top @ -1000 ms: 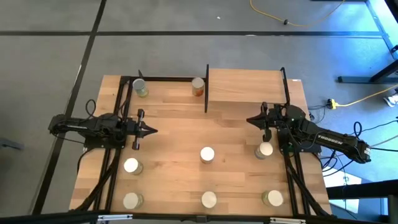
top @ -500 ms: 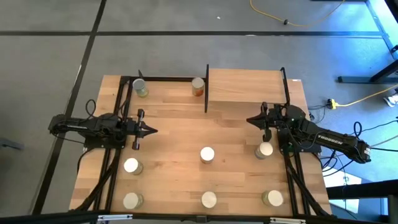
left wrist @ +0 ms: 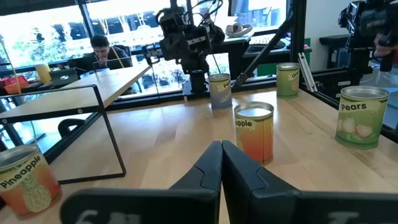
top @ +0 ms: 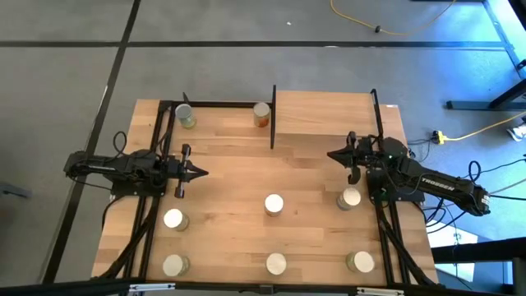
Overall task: Pick and place cans onto a shelf
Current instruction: Put the canned peas on the shelf
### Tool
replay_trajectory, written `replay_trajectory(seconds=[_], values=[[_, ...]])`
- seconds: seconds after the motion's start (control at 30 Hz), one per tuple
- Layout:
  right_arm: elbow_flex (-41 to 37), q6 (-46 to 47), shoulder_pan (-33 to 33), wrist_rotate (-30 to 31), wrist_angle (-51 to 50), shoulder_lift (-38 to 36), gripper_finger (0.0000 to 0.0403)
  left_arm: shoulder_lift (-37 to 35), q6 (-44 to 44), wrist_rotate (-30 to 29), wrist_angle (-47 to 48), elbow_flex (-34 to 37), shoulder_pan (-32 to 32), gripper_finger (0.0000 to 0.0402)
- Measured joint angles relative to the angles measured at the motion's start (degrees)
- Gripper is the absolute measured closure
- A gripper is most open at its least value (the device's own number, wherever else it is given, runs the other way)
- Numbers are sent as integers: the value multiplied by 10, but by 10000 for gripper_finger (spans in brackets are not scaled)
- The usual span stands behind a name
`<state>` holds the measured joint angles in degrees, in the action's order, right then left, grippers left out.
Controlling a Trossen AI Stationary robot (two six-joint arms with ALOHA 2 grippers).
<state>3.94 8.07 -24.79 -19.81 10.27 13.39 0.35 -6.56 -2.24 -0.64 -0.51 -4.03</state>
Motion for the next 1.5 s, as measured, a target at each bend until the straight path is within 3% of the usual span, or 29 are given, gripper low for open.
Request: replay_trajectory(seconds=[0.1, 0.2, 0.3, 0.4, 0.67, 0.87, 1.07, 1.23, 1.37, 1.5], values=[[46, -37, 0, 9, -65, 0, 399, 0, 0, 0, 0, 0, 0, 401], [117, -45, 0, 31, -212, 4, 400, 0, -21, -13, -5, 0, 0, 401], [205, -38, 0, 57, -345, 20, 401, 0, -35, -92, -47, 0, 2, 401], [248, -38, 3, 67, -337, 34, 401, 0, -18, -150, -40, -25, 2, 401], [434, -11, 3, 120, -588, 148, 401, 63, 7, -193, 141, -176, 2, 401], [567, 23, 3, 133, -674, 260, 402, 183, 140, -219, 258, -327, 2, 401], [697, 33, 3, 126, -777, 352, 401, 316, 206, -197, 456, -503, 2, 401], [755, 11, 16, 67, -877, 410, 400, 398, 261, -134, 612, -617, 2, 401], [765, 5, 29, 19, -926, 443, 399, 425, 305, -67, 678, -665, 2, 401], [764, 45, 30, -2, -939, 469, 396, 423, 305, -40, 677, -677, 2, 401]])
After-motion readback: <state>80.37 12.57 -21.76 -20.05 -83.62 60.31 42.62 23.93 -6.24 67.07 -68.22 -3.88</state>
